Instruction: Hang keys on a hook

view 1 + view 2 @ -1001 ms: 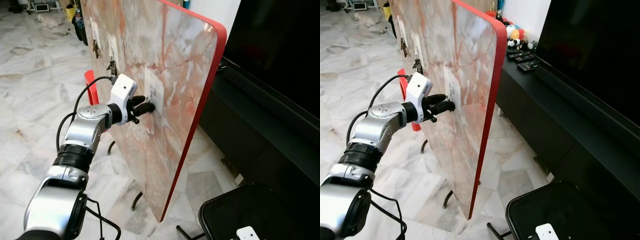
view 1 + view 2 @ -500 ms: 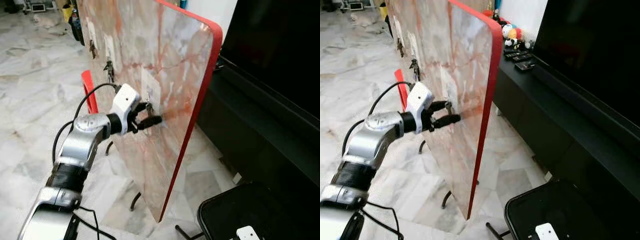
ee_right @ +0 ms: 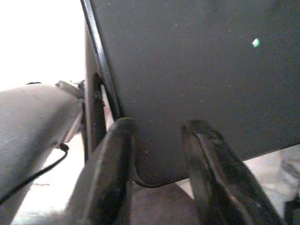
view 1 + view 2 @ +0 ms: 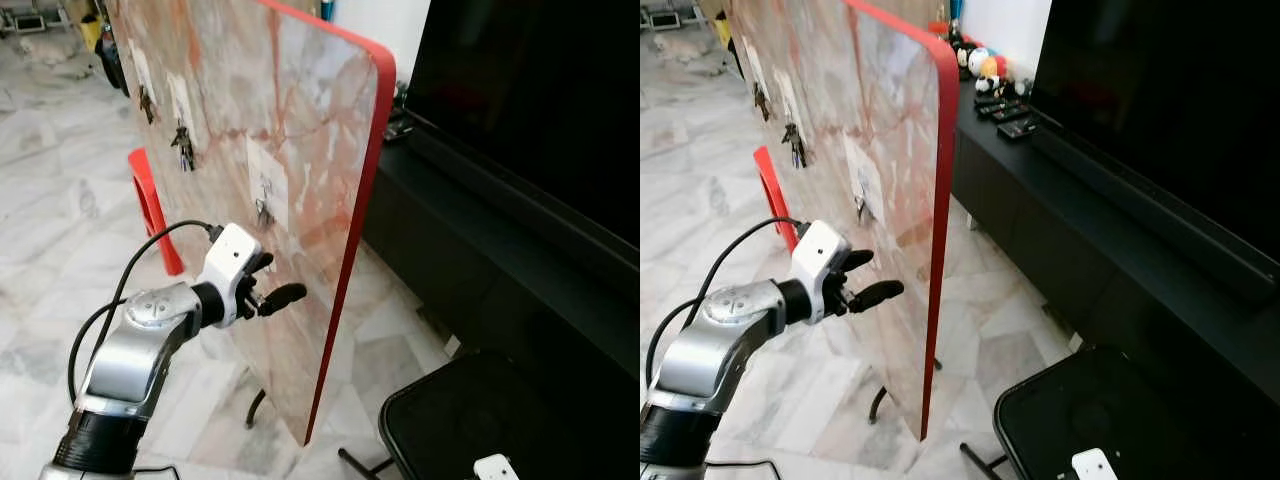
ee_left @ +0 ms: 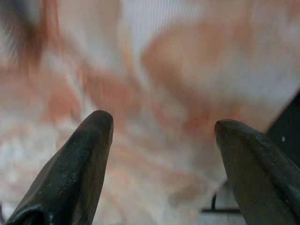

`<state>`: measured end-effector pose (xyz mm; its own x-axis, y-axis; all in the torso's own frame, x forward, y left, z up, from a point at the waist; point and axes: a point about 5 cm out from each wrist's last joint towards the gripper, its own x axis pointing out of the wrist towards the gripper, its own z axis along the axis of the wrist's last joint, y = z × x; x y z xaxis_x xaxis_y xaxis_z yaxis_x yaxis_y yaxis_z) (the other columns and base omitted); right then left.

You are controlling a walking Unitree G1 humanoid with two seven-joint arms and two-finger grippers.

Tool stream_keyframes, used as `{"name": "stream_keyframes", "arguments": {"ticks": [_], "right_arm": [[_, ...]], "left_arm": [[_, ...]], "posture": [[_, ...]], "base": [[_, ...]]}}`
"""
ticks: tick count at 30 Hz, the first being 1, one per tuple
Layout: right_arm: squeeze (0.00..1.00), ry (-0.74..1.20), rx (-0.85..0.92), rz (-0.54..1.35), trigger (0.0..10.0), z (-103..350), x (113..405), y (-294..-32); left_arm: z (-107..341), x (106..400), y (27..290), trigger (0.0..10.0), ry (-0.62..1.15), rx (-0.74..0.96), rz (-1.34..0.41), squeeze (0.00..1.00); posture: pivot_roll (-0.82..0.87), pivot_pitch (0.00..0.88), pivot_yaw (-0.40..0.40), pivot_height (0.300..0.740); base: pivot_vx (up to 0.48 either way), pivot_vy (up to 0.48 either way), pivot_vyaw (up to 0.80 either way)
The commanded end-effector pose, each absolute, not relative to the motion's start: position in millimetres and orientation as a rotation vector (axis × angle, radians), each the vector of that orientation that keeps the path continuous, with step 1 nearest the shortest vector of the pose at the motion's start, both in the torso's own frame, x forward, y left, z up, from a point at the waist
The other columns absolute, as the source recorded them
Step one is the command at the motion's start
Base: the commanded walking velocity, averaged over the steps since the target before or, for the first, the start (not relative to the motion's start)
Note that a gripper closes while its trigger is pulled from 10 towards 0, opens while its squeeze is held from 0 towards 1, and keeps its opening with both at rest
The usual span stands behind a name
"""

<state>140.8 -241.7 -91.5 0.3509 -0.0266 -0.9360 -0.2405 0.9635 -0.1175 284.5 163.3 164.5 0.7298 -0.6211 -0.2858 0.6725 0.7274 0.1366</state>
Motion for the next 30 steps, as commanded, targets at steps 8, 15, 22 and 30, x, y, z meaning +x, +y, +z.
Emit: {"name": "stream_keyframes", "arguments": {"ticks": [8,15,22,30], "right_arm": [[0.0,1.216,-0.256,0.127,10.0,-91.4,138.3,-245.6],[0.0,1.213,-0.249,0.116,10.0,-91.7,138.1,-245.0],[0.0,1.213,-0.238,0.093,10.0,-92.0,136.7,-246.2],[0.0,1.215,-0.231,0.086,10.0,-92.4,134.2,-247.6]], "left_arm": [[78.4,281.7,245.3,10.0,0.398,0.043,-0.075,0.0],[-13.8,232.4,265.5,10.0,0.716,0.124,0.088,0.0],[-81.5,151.2,249.6,10.0,1.05,0.141,0.144,0.0],[-91.8,135.6,244.5,10.0,1.082,0.146,0.192,0.0]], "posture": [[0.11,0.0,-0.091,0.737],[0.1,0.0,-0.081,0.737],[0.06,0.0,-0.069,0.737],[0.07,0.0,-0.079,0.737]], "base": [[0.0,0.0,0.0],[0.0,0.0,0.0],[0.0,0.0,0.0],[0.0,0.18,0.0]]}}
